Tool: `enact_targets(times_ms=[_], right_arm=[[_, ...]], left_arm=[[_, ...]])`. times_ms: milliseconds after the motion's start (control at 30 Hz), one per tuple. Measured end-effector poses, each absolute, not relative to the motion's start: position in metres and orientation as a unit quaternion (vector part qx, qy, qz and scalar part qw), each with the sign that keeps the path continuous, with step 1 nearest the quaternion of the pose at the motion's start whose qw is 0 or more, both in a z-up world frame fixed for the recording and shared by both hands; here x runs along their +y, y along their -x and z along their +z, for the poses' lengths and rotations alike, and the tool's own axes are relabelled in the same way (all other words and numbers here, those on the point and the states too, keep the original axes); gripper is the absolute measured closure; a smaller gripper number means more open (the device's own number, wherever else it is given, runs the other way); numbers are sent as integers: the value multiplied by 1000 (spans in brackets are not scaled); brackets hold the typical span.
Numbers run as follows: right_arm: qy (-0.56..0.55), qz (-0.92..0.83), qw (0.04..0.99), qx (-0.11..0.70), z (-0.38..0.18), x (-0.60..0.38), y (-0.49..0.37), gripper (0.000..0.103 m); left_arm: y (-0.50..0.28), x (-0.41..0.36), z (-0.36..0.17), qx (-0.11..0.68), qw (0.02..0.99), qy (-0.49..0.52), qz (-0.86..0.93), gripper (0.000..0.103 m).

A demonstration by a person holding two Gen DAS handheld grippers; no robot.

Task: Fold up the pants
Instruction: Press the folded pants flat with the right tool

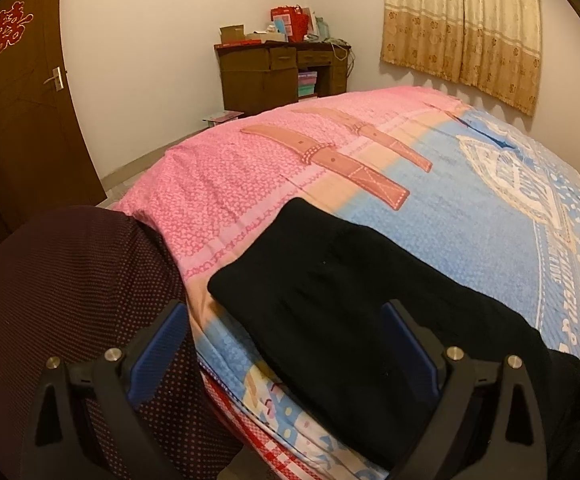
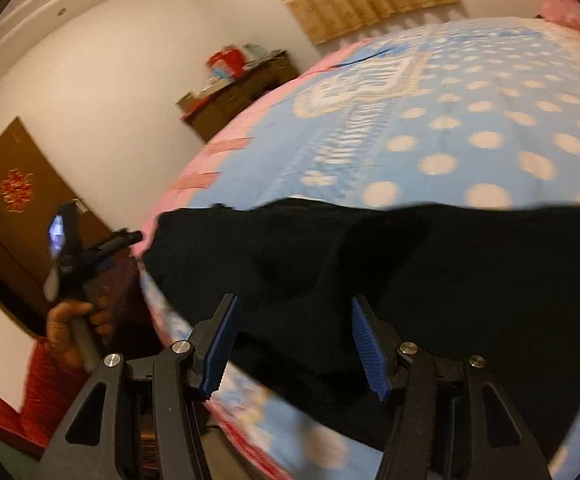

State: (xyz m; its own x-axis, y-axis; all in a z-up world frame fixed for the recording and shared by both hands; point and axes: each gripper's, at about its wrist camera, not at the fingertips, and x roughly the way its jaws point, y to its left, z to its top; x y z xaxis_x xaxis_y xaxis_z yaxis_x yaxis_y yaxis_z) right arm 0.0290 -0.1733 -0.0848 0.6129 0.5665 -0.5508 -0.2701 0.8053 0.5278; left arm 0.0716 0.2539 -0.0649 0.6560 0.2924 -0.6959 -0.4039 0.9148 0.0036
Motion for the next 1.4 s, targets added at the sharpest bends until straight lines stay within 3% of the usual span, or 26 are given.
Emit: enact_targets(times_ms=[133, 300, 433, 500, 567, 667, 833, 1067, 1300, 1400], right_arm=[[-210, 290, 871, 337, -60, -159, -50, 45], [-316, 311, 853, 274, -45, -188, -58, 45], [-261, 236, 891, 286, -51, -201, -38, 45], [-233, 220, 902, 291, -58, -197, -26, 54], [-164, 201, 915, 310, -65, -179, -24, 73], [-93, 202, 922, 317, -75, -155, -34, 84], [-39, 197, 919, 339, -106, -127, -70, 84], [-170, 229, 912, 295, -95, -168, -50, 84], [-78, 258, 900, 342, -114, -127, -22, 83], [-106, 256, 901, 333, -123, -126, -20, 83]], left_arm=[[-71, 255, -65, 369, 906, 78, 191, 4], [-71, 260, -64, 361, 908, 75, 197, 4], [-73, 265, -70, 367, 904, 84, 204, 4], [-75, 265, -76, 374, 901, 84, 205, 4], [-77, 261, -79, 382, 898, 81, 202, 4], [-76, 257, -76, 381, 900, 72, 198, 4], [-70, 259, -73, 377, 901, 66, 206, 4], [-67, 270, -80, 387, 892, 73, 222, 4], [-68, 259, -89, 394, 891, 60, 216, 4], [-65, 257, -91, 394, 892, 60, 213, 4]])
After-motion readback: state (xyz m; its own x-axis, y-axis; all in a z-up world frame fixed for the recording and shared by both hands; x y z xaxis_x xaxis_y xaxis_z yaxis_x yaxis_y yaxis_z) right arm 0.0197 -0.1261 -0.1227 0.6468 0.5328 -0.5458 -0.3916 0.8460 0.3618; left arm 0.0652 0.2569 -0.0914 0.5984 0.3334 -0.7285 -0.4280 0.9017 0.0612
